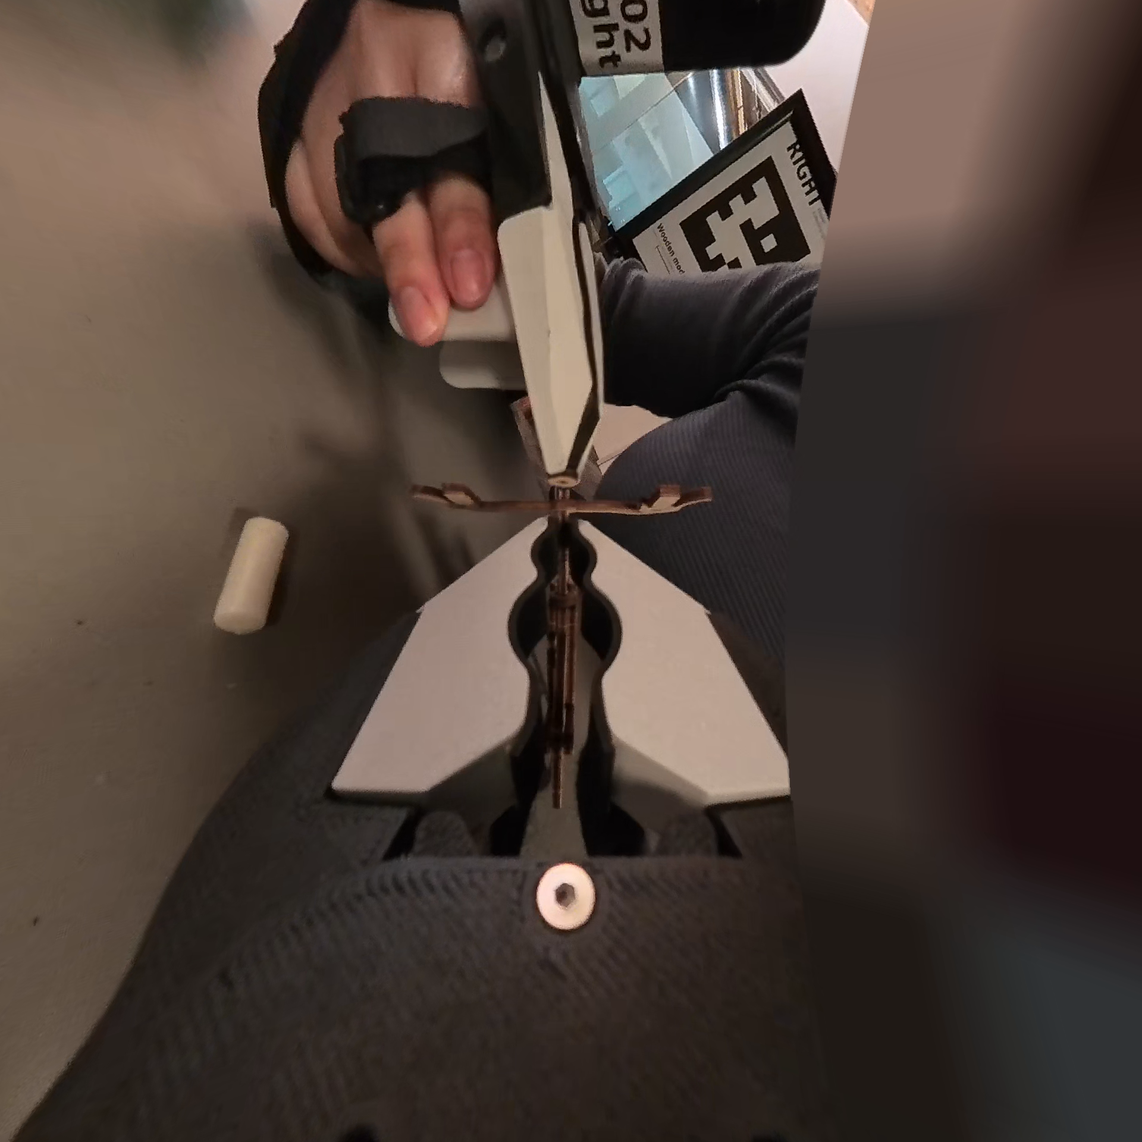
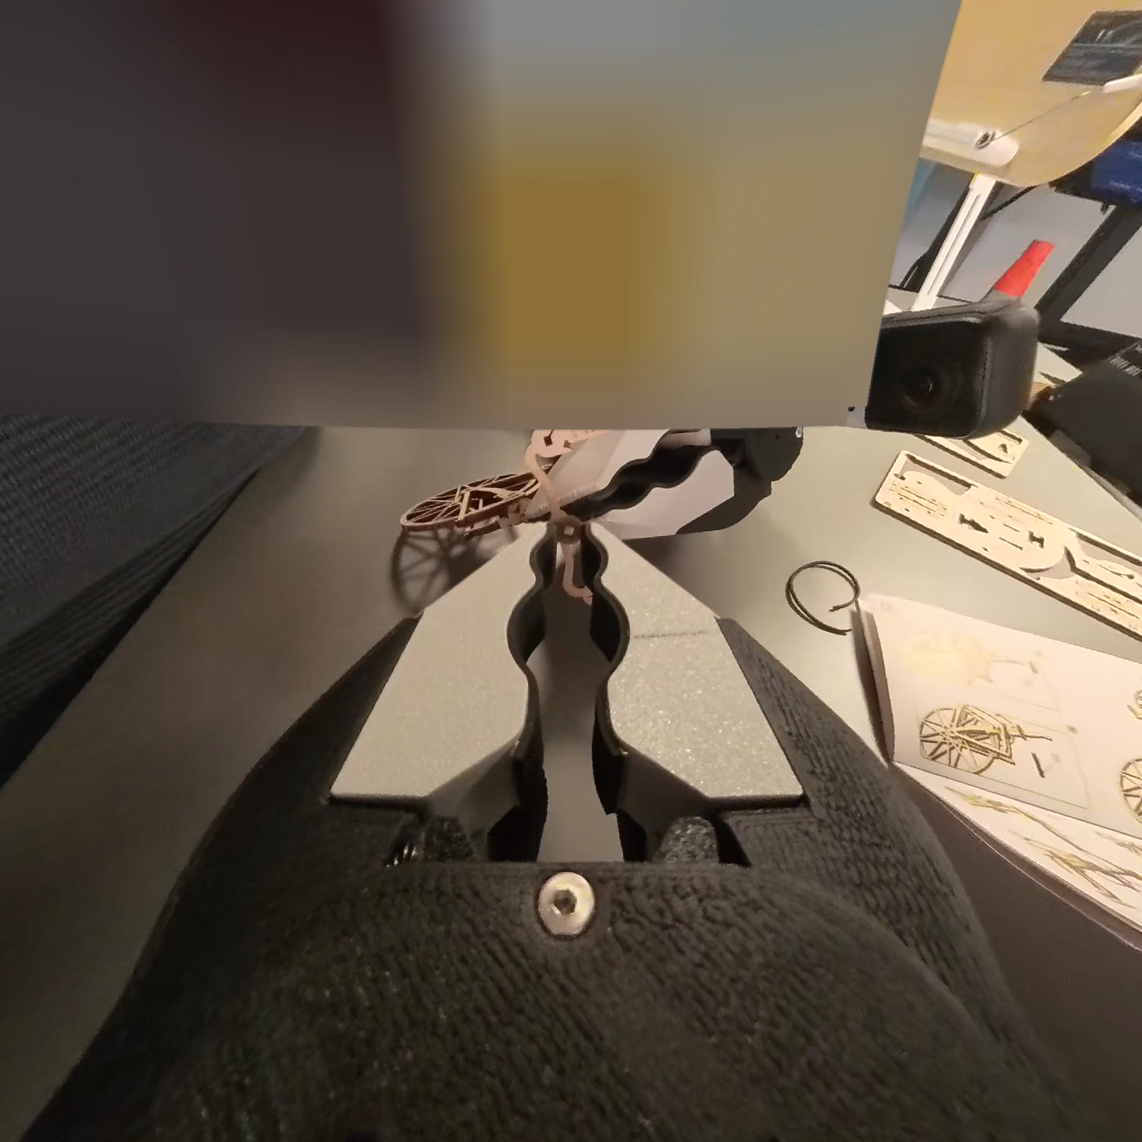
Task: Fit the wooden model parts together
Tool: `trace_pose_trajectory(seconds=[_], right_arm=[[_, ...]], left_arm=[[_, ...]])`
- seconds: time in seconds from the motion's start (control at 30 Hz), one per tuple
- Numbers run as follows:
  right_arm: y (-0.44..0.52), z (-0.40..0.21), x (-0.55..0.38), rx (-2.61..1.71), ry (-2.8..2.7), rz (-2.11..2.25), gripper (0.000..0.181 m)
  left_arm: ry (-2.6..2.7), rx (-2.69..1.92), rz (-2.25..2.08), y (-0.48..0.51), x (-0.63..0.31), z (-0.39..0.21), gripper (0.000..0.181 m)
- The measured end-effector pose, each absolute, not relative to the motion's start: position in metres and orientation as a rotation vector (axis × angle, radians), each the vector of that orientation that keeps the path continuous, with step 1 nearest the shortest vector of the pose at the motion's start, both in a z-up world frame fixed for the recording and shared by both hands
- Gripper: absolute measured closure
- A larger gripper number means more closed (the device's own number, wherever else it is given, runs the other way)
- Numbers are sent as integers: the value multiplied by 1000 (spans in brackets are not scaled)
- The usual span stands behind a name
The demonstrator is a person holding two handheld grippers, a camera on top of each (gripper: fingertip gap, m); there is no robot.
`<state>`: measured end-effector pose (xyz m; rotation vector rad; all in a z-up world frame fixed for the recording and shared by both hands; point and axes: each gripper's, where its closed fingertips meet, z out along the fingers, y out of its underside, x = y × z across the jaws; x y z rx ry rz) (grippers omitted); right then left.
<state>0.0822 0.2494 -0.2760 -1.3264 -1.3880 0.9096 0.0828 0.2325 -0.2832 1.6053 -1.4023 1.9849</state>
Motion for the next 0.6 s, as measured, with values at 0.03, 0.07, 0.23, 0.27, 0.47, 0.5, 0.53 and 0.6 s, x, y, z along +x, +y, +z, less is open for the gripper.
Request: trace_pose_trajectory(seconds=[0.03,0.07,0.23,0.27,0.47,0.5,0.53,0.6], right_arm=[[249,-276,82,-1324,-1390,915,177],[249,-276,82,-1323,-1390,923,177],[246,-276,80,-1314,-1411,933,177],[246,-276,80,-1310,-1409,935,177],[246,-274,79,-1291,-1404,938,177],[246,-274,79,-1288,-1403,937,177],[246,-273,78,-1282,-1403,935,177],[246,-274,78,-1281,-1410,936,177]], left_arm=[[-1402,1604,1984,232,83,-283,180],[-1402,1603,1987,233,83,-283,180],[-1393,1592,1992,233,82,-281,180],[-1392,1588,1996,233,82,-281,180],[-1390,1578,2001,232,82,-279,180],[-1390,1574,2002,232,81,-279,180],[-1391,1569,2001,232,81,-279,180],[-1404,1572,1996,231,81,-280,180]])
